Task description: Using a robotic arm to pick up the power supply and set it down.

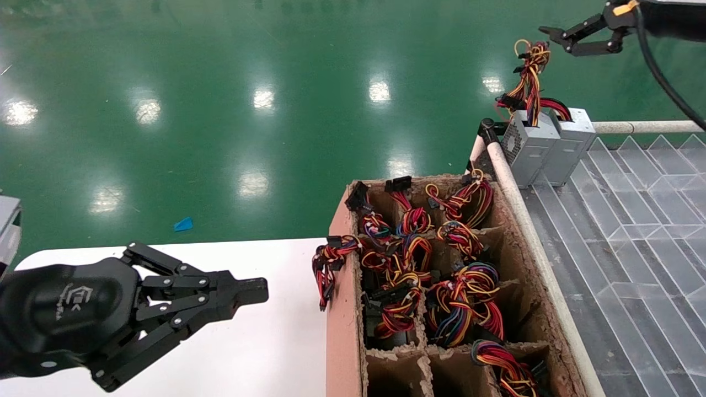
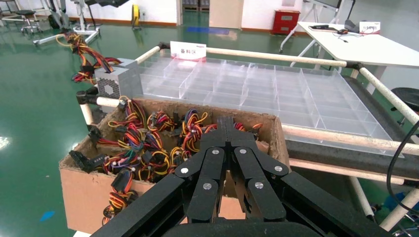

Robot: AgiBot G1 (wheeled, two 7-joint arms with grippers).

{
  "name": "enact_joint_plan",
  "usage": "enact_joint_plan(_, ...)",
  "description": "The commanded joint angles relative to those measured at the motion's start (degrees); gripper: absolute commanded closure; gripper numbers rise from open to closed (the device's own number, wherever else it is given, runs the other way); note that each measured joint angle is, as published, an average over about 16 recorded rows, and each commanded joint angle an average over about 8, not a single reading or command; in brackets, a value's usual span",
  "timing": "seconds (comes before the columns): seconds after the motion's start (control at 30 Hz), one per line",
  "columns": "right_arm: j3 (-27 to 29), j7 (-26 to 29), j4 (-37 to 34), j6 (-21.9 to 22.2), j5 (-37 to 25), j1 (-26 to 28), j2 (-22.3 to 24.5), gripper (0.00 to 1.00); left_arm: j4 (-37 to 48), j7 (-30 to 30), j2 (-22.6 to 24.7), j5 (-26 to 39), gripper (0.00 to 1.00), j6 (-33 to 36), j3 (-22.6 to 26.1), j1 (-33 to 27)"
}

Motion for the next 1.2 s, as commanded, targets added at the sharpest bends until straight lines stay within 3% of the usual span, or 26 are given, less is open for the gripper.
enact_joint_plan(0.03,0.03,-0.90,0.31,-1.35,0.15,0.66,0.47,0.00,0.00,0.00,0.00,0.00,1.00,0.00,0.00,0.00)
enact_joint_plan(0.63,9.56,16.05,19.84,-8.00,5.20,-16.14,5.67,0.00,0.00,0.00,0.00,0.00,1.00,0.00,0.00,0.00)
enact_joint_plan(0.9,14.14,24.31,29.29,-11.42,7.62,-24.22,8.25,0.00,0.00,0.00,0.00,0.00,0.01,0.00,0.00,0.00)
enact_joint_plan(1.2,19.36,33.74,40.09,-15.32,10.38,-33.45,11.20,0.00,0.00,0.00,0.00,0.00,0.00,0.00,0.00,0.00)
